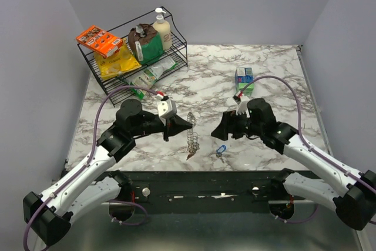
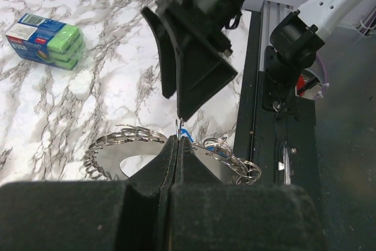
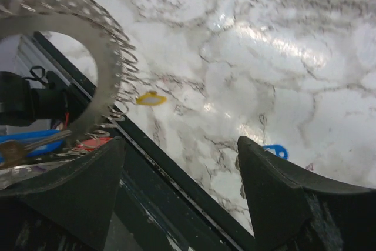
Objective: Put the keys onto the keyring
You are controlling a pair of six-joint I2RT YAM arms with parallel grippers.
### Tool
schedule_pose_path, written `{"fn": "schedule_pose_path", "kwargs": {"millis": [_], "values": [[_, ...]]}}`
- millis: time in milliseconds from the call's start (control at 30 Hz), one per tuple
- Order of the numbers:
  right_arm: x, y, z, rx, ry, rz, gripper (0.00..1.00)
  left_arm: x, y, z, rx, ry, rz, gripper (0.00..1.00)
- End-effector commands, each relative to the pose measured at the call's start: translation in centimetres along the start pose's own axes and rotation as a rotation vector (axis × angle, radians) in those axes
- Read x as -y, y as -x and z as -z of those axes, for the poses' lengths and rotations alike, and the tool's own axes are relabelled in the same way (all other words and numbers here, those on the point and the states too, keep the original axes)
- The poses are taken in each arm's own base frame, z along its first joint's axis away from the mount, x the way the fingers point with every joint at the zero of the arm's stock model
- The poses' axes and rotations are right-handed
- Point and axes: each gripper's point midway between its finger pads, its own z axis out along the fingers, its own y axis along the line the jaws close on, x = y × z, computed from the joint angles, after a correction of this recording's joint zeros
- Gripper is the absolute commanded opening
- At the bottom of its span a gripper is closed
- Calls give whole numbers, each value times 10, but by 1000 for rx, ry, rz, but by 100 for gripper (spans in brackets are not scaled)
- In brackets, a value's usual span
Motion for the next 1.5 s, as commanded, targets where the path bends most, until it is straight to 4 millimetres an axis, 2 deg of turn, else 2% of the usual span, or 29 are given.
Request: {"fn": "schedule_pose_path", "kwargs": {"millis": [0, 200, 300, 433, 567, 667, 767, 1000, 1400, 1467], "values": [[24, -50, -13, -174, -63, -109, 81, 0, 5, 7, 21, 29, -48, 0], [48, -77, -26, -277, -147, -149, 65, 2, 6, 8, 28, 25, -48, 0], [58, -83, -30, -302, -182, -142, 59, 1, 4, 7, 23, 21, -44, 0], [70, -95, -38, -357, -223, -153, 53, 2, 2, 5, 21, 15, -37, 0], [75, -97, -43, -370, -241, -156, 50, 2, 2, 5, 20, 11, -36, 0], [74, -94, -46, -365, -236, -144, 49, 2, 1, 5, 16, 10, -32, 0], [73, -93, -50, -365, -226, -144, 43, 2, 0, 4, 13, 7, -29, 0], [77, -97, -55, -389, -226, -140, 37, 0, 0, 2, 7, 6, -30, 0], [75, -102, -60, -407, -198, -148, 16, -2, -2, 0, -2, 7, -28, 0], [74, -100, -60, -400, -190, -146, 8, -3, -2, -1, -3, 9, -27, 0]]}}
